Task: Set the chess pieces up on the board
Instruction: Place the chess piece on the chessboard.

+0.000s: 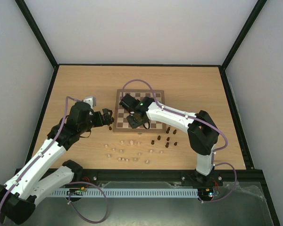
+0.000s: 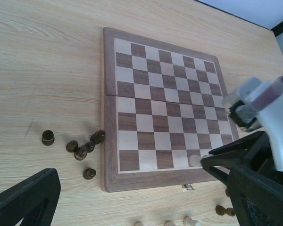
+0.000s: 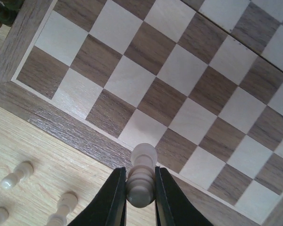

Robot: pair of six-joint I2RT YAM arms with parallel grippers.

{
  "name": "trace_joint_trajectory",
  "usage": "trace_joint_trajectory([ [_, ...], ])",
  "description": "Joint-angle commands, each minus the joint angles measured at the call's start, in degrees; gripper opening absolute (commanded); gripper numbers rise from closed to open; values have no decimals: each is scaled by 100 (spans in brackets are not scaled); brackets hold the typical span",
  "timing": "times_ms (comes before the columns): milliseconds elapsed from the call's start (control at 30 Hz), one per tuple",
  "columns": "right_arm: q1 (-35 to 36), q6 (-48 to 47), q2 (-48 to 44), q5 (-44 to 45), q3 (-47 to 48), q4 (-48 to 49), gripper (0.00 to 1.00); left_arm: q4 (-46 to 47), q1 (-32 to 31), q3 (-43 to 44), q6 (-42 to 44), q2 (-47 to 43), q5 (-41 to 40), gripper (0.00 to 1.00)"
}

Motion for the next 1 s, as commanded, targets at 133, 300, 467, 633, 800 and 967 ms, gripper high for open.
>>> trace_joint_trajectory([
  [133,1,-26,249,-98,32,193,6,131,33,-77,76,-113,165,100],
  [300,-59,-24,359,-153,-43,316,6,131,33,-79,71,-119,165,99],
  [467,-126,-6,384,-188,-171,395,6,129,33,-80,69,-132,157,100],
  [633,-186,-11,389,-248,-299,464,6,129,33,-75,64,-119,140,100],
  [800,-235,-43,427,-366,-379,552,6,129,33,-84,60,-104,115,99],
  [967,-238,-72,458,-448,-407,598,6,129,33,-89,54,-87,95,100],
])
